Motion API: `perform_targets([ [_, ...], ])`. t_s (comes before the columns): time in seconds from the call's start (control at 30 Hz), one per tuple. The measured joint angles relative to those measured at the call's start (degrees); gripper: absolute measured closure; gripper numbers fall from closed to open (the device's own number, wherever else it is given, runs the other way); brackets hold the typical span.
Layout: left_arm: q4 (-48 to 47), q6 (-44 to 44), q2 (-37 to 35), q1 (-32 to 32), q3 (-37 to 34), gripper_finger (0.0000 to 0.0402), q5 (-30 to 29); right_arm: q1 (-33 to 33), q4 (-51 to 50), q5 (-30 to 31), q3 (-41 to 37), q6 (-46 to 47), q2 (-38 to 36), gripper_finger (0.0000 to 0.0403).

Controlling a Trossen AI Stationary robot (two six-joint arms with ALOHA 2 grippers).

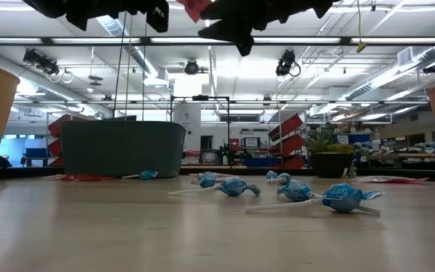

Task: Sort candy
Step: Put the red candy into the yellow bin

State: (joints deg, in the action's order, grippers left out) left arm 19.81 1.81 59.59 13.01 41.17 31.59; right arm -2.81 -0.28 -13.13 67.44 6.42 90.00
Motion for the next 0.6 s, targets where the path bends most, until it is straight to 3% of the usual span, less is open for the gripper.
perform_targets([
  [0.23,-3.78,-2.28,-4.63,-0.45,0.0,0.0401,-0.15,-0.37,-9.35,0.02,0.0,-0.22,-4.7,0.0212],
  [0.6,-9.96,-3.85,-12.77,-6.26,-0.02,0.0401,-3.97,0.63,-10.31,-0.13,0.0,4.28,-7.22,0.022],
])
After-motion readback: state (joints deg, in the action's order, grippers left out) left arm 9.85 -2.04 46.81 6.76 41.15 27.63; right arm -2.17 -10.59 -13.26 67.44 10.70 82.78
